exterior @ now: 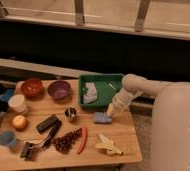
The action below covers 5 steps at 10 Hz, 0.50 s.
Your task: Wipe table surface with sponge
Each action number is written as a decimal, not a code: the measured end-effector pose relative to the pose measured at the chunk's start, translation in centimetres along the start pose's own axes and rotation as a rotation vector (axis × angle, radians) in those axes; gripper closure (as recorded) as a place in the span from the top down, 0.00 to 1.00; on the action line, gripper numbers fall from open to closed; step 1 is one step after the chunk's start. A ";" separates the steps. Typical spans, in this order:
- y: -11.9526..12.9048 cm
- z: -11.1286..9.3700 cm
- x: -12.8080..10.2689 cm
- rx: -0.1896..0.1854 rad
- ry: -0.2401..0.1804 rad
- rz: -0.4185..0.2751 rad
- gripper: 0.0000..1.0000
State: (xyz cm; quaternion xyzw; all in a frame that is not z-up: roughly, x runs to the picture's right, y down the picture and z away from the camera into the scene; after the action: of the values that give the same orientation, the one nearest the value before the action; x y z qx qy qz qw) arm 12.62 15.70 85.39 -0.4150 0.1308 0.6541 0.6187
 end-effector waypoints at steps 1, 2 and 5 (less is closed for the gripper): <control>-0.2 -0.2 0.9 0.009 0.007 0.013 0.00; -0.9 -0.6 1.8 0.025 0.011 0.032 0.00; -5.4 -3.5 4.1 0.111 0.002 0.112 0.00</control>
State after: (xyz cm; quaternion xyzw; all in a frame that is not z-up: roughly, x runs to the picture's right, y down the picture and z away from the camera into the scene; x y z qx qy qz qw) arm 19.39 17.27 82.12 -0.3728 0.1905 0.6790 0.6031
